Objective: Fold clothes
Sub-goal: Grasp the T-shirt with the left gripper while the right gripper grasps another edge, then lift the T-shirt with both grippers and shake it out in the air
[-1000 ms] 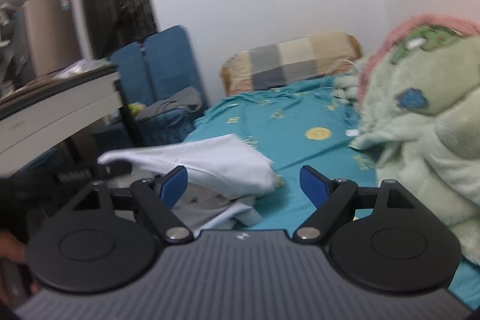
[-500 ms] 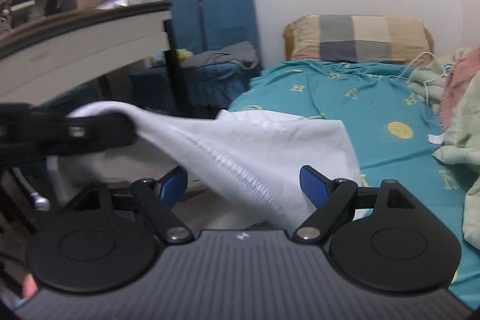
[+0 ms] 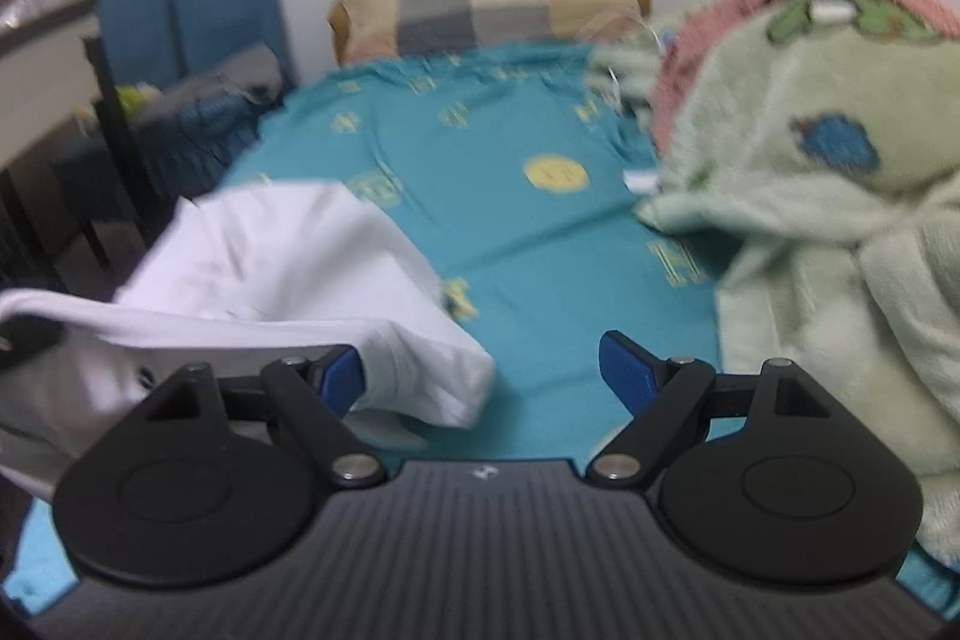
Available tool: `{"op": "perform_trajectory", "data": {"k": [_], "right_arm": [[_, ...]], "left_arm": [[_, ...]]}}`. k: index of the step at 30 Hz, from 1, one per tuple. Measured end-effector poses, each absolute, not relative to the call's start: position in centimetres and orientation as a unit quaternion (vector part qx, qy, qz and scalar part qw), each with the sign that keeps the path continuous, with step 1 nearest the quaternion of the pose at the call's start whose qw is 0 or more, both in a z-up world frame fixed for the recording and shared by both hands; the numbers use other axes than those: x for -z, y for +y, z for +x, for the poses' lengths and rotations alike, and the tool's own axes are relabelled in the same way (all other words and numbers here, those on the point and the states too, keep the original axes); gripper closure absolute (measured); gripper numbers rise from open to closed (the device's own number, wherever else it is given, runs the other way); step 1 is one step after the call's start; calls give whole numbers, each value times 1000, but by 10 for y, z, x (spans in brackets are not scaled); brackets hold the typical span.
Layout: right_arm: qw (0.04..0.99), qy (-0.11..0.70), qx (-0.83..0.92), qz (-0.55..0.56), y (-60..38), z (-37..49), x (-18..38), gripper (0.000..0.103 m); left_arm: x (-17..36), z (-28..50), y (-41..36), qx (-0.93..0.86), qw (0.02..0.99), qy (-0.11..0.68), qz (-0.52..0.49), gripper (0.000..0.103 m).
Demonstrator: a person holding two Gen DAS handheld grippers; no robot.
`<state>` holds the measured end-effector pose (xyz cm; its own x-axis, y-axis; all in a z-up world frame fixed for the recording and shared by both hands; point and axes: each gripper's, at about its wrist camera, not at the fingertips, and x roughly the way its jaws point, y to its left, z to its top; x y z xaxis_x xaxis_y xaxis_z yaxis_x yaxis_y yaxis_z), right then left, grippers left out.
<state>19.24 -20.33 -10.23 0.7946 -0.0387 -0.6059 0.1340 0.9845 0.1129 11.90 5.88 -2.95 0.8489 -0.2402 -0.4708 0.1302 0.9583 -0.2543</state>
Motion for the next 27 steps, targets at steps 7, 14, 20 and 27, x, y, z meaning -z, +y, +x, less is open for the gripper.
{"op": "perform_trajectory", "data": {"k": [7, 14, 20, 27], "right_arm": [[975, 208, 35, 77, -203, 155, 73, 28], [990, 105, 7, 96, -204, 129, 50, 57], [978, 179, -44, 94, -188, 151, 63, 65], [952, 278, 12, 125, -185, 184, 104, 90]], "left_arm": [[20, 104, 65, 80, 965, 216, -123, 96], [-8, 69, 66, 152, 966, 138, -157, 98], [-18, 56, 70, 183, 963, 109, -168, 98], [-2, 72, 73, 125, 966, 163, -154, 98]]}}
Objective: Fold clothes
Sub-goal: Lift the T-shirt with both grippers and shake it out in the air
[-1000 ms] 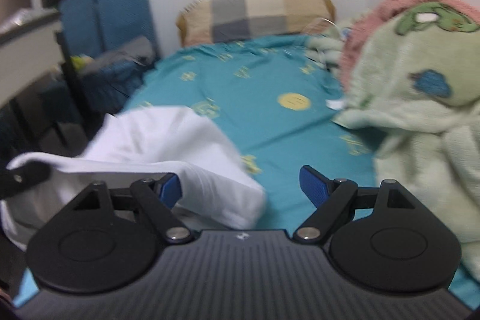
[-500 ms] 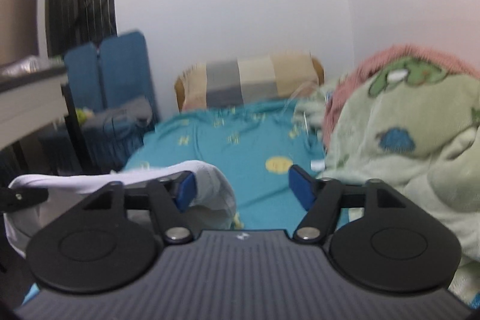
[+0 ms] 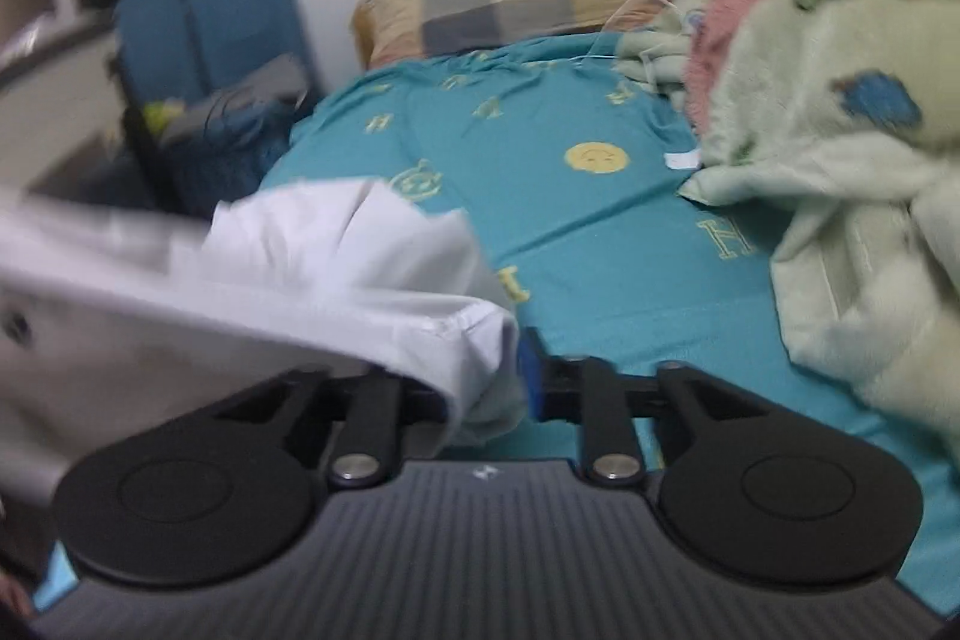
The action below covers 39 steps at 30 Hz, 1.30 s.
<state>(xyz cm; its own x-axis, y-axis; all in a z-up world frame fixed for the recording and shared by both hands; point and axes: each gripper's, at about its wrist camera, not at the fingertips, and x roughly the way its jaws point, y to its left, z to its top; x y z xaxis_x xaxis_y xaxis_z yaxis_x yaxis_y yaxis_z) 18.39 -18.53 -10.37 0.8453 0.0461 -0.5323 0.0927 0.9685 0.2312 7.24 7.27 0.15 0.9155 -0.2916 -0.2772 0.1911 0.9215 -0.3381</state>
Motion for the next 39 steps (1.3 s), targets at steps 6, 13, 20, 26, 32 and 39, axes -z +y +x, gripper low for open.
{"op": "perform_trajectory", "data": {"k": [6, 13, 20, 26, 32, 39], "right_arm": [[971, 185, -38, 144, -186, 166, 74, 94], [970, 173, -82, 151, -185, 163, 63, 94], [977, 121, -87, 153, -184, 146, 50, 94], [984, 126, 24, 120, -198, 154, 54, 94], [963, 250, 82, 65, -204, 184, 93, 87], [917, 395, 36, 39, -182, 197, 138, 81]], "left_arm": [[26, 96, 75, 80, 951, 266, -134, 96], [46, 101, 56, 47, 941, 328, -64, 47], [72, 104, 25, -34, 933, 355, -44, 32], [87, 85, 35, -96, 916, 385, -60, 40], [46, 76, 71, -159, 933, 300, -118, 54], [25, 82, 85, -159, 937, 266, -163, 86]]}}
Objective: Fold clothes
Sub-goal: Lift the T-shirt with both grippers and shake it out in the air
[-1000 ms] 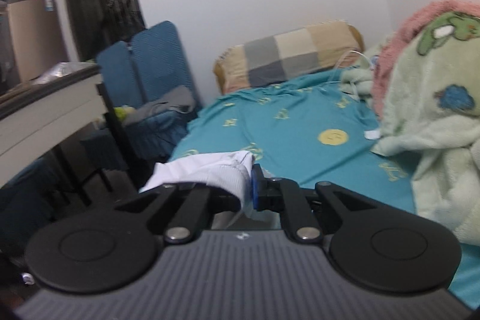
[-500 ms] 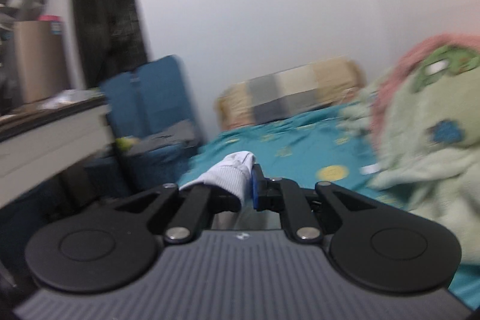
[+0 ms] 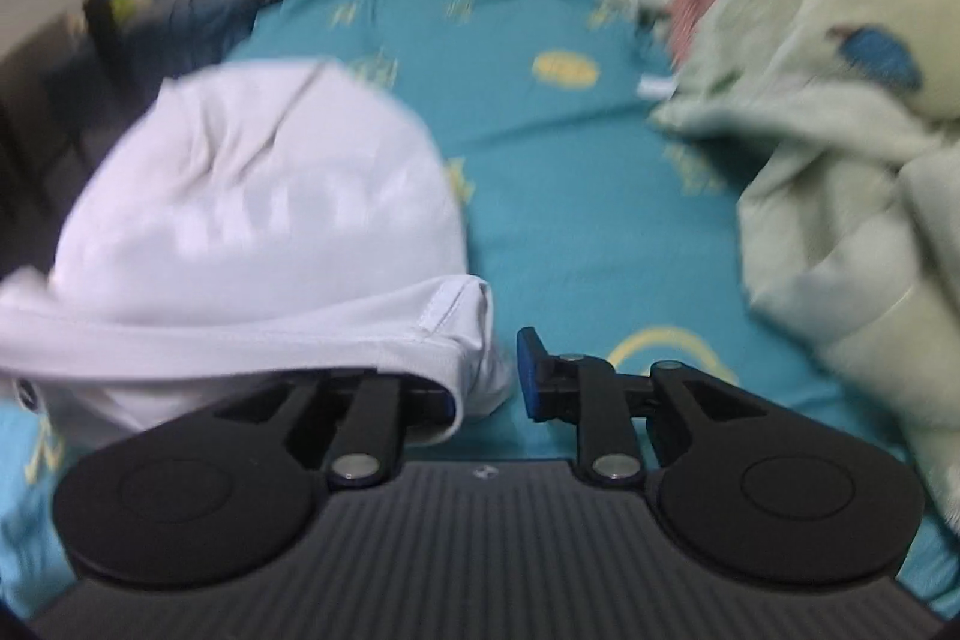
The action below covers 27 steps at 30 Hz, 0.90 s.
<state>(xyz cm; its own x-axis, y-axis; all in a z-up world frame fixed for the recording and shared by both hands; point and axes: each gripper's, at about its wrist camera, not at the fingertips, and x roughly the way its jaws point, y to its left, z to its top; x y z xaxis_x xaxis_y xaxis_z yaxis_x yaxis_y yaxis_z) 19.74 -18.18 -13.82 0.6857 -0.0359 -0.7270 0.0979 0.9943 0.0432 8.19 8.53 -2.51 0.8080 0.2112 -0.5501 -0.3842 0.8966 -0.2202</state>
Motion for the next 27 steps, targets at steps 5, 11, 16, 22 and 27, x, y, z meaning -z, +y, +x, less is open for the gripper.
{"op": "perform_trajectory", "data": {"k": [5, 11, 16, 22, 27], "right_arm": [[960, 260, 102, 16, -175, 173, 93, 84], [986, 124, 106, 19, -176, 154, -23, 89], [996, 21, 87, 23, -180, 126, -152, 90], [995, -76, 57, 35, -190, 53, -284, 90], [991, -124, 28, 45, -192, -23, -364, 90]], "left_arm": [[8, 82, 84, -125, 950, 223, -177, 91], [-77, 75, 87, -80, 970, 127, -189, 95], [-197, 54, 89, -43, 982, 35, -182, 95], [-343, -3, 95, -5, 987, -49, -155, 95], [-431, -78, 97, 3, 987, -101, -128, 95]]}}
